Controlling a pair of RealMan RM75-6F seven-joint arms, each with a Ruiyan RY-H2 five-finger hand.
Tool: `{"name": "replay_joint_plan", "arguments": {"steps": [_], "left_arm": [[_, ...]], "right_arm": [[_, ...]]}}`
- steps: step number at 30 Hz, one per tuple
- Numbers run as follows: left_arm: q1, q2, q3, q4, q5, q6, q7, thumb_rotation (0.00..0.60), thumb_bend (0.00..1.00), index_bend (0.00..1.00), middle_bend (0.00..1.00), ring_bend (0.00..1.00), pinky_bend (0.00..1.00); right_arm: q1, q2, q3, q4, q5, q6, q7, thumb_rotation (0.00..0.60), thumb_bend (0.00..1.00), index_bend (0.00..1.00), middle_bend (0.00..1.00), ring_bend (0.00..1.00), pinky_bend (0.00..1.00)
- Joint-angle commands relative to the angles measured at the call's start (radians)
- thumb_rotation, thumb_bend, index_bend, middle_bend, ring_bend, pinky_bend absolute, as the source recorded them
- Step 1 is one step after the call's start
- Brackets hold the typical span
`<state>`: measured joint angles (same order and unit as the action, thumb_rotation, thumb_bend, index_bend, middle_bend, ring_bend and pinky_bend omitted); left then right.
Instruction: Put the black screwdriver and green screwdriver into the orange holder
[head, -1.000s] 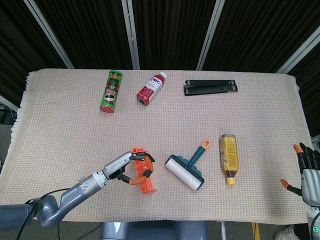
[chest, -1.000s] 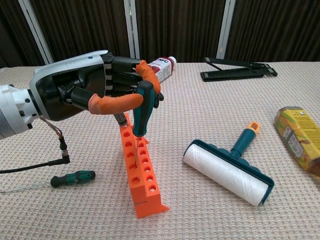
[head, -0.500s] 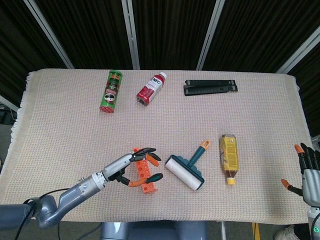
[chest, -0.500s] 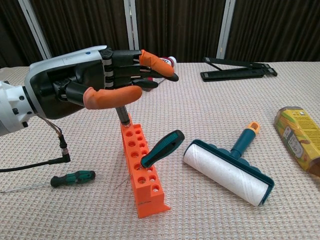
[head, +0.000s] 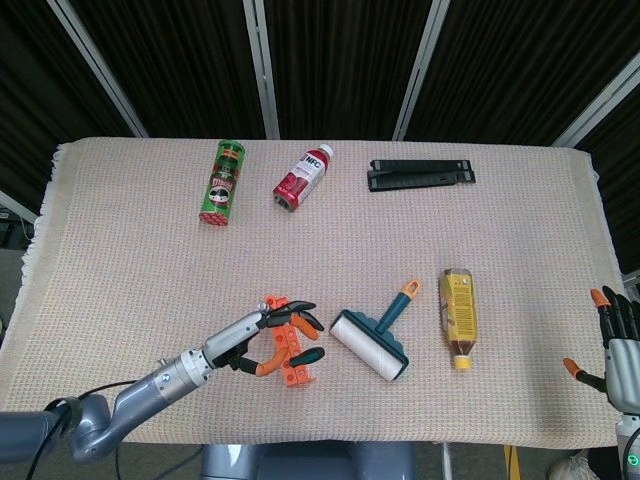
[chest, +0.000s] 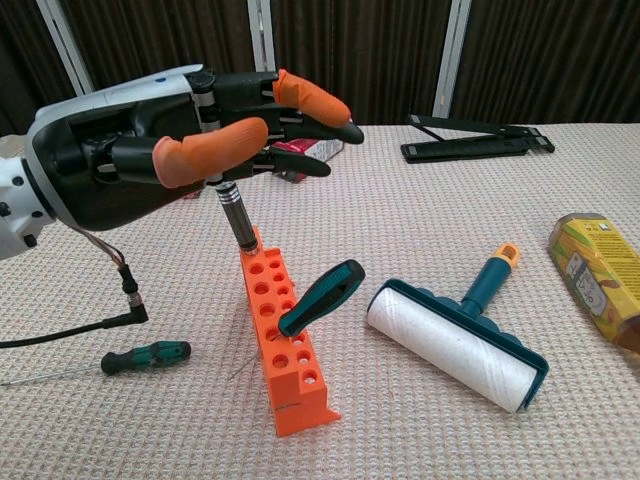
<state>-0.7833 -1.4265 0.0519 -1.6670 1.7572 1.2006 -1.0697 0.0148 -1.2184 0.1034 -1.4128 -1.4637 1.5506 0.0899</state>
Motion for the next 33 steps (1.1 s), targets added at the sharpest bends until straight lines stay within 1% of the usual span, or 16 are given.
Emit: {"name": "replay_joint_plan", "arguments": {"steps": [1, 7, 11, 16, 23, 25, 28, 31, 33], "left_arm": [[-0.013, 0.015, 0.014, -0.014, 0.001, -0.028, -0.021, 0.526, 0.69, 0.33, 0.23, 0.06, 0.15], [-0.032, -0.001, 0.004, -0.021, -0.056, -0.103, 0.026, 0.525, 0.69, 0.31, 0.21, 0.06, 0.14], [-0.039, -0.034, -0.023, -0.017, -0.114, -0.146, 0.115, 0.526, 0.69, 0.29, 0.19, 0.05, 0.13], [-0.056, -0.074, -0.055, -0.017, -0.173, -0.200, 0.173, 0.524, 0.69, 0.25, 0.16, 0.04, 0.12], [-0.084, -0.105, -0.083, -0.027, -0.228, -0.274, 0.228, 0.521, 0.69, 0.19, 0.12, 0.01, 0.12], [-0.088, -0.108, -0.084, -0.032, -0.232, -0.288, 0.238, 0.524, 0.66, 0.17, 0.11, 0.01, 0.12], [-0.089, -0.101, -0.078, -0.040, -0.228, -0.299, 0.259, 0.521, 0.58, 0.12, 0.08, 0.00, 0.12], [-0.089, -0.084, -0.069, -0.048, -0.224, -0.312, 0.286, 0.523, 0.54, 0.07, 0.06, 0.00, 0.12], [-0.086, -0.078, -0.064, -0.055, -0.226, -0.316, 0.299, 0.525, 0.53, 0.06, 0.06, 0.00, 0.12]], "right_arm": [[0.000, 0.000, -0.001, 0.000, -0.001, 0.000, 0.000, 0.600, 0.00, 0.02, 0.02, 0.00, 0.00], [-0.001, -0.001, -0.002, 0.001, -0.002, 0.001, 0.002, 0.600, 0.00, 0.02, 0.02, 0.00, 0.00], [-0.004, 0.000, -0.002, 0.001, 0.000, 0.003, 0.003, 0.600, 0.00, 0.02, 0.02, 0.00, 0.00], [-0.003, 0.001, -0.002, 0.000, 0.000, 0.001, 0.003, 0.600, 0.00, 0.02, 0.02, 0.00, 0.00], [-0.005, 0.001, -0.001, 0.002, 0.001, 0.004, 0.007, 0.600, 0.00, 0.02, 0.02, 0.00, 0.00], [-0.008, 0.001, -0.001, 0.005, 0.003, 0.006, 0.011, 0.600, 0.00, 0.02, 0.02, 0.00, 0.00], [-0.010, 0.001, -0.001, 0.008, 0.003, 0.008, 0.016, 0.600, 0.00, 0.02, 0.02, 0.00, 0.00], [-0.010, 0.000, -0.001, 0.012, 0.002, 0.009, 0.021, 0.600, 0.00, 0.02, 0.02, 0.00, 0.00], [-0.009, 0.000, -0.001, 0.014, 0.000, 0.008, 0.023, 0.600, 0.00, 0.02, 0.02, 0.00, 0.00]]}}
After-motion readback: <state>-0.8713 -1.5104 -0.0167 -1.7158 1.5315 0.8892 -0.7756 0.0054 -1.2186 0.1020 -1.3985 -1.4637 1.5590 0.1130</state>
